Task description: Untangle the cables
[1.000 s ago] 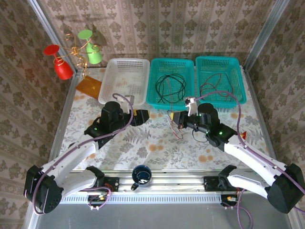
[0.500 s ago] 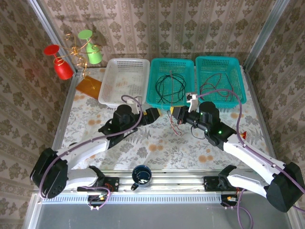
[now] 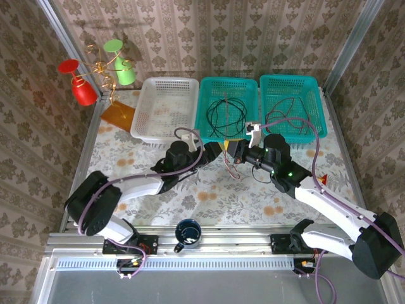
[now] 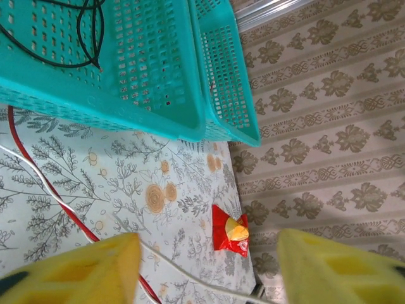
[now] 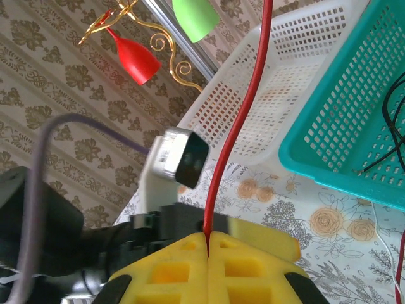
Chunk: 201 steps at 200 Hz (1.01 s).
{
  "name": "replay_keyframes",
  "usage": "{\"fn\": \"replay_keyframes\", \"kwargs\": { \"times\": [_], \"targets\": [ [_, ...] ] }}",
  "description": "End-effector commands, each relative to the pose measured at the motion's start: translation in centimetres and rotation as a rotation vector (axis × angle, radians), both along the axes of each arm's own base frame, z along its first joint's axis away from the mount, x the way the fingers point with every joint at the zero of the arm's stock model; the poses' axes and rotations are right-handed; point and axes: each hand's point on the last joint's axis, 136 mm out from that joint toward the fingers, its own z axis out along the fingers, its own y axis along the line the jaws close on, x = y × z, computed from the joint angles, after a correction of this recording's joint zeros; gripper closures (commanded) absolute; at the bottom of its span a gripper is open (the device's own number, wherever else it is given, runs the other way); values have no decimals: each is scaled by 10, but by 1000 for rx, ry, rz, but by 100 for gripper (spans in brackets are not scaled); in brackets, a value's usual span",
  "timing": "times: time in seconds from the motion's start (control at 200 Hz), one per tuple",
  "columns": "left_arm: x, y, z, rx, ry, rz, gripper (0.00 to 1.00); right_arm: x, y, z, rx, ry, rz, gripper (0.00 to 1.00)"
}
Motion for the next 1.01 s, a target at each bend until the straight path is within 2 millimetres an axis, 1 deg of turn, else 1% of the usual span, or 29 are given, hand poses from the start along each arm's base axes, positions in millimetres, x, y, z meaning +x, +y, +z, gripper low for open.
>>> {"fn": "replay_keyframes", "kwargs": {
  "times": [0.0, 0.02, 0.075, 0.195, 0.245, 0.305, 0.405, 0.485, 0.51, 0.55, 0.555, 0.605, 0.655, 0.695, 0.8, 0.89, 1.0],
  "targets": [
    [9, -14, 45, -127, -101, -15, 52, -4, -2, 25, 40, -54, 10, 100],
    [10, -15, 45, -130, -104, -10, 54, -4, -3, 24, 40, -54, 10, 100],
    [12, -16, 50, -161, -121, -2, 54, -6, -6, 24, 41, -56, 4, 100],
    [12, -22, 56, -195, -119, -24, 44, -9, -17, 21, 28, -54, -19, 100],
    [10, -21, 58, -174, -148, -30, 37, -9, -23, 20, 26, -52, -32, 100],
    [7, -18, 60, -132, -183, -37, 33, -9, -28, 18, 23, -47, -43, 100],
    [2, -11, 65, -59, -253, -44, 29, -9, -35, 19, 20, -43, -53, 100],
    [-3, -6, 67, 24, -333, -63, 28, -9, -38, 20, 20, -35, -49, 100],
    [-5, -4, 68, 67, -380, -79, 29, -9, -38, 21, 21, -31, -48, 100],
    [-11, -3, 64, 170, -449, -117, 29, -8, -39, 22, 19, -27, -44, 100],
    [-12, -3, 66, 179, -467, -120, 29, -8, -39, 23, 20, -27, -44, 100],
    [-19, 0, 62, 334, -577, -169, 26, -8, -40, 24, 17, -22, -42, 100],
    [-30, 1, 66, 437, -733, -236, 23, -9, -40, 26, 18, -19, -36, 100],
    [-41, 1, 68, 490, -871, -296, 22, -9, -40, 28, 22, -15, -32, 100],
    [-55, 8, 63, 620, -1132, -394, 17, -11, -35, 31, 20, 2, 2, 100],
    [-65, 12, 52, 746, -1279, -542, 16, -13, -32, 34, 18, 10, 25, 100],
    [-68, 18, 46, 850, -1416, -635, 15, -16, -31, 37, 15, 12, 37, 100]
  ]
}}
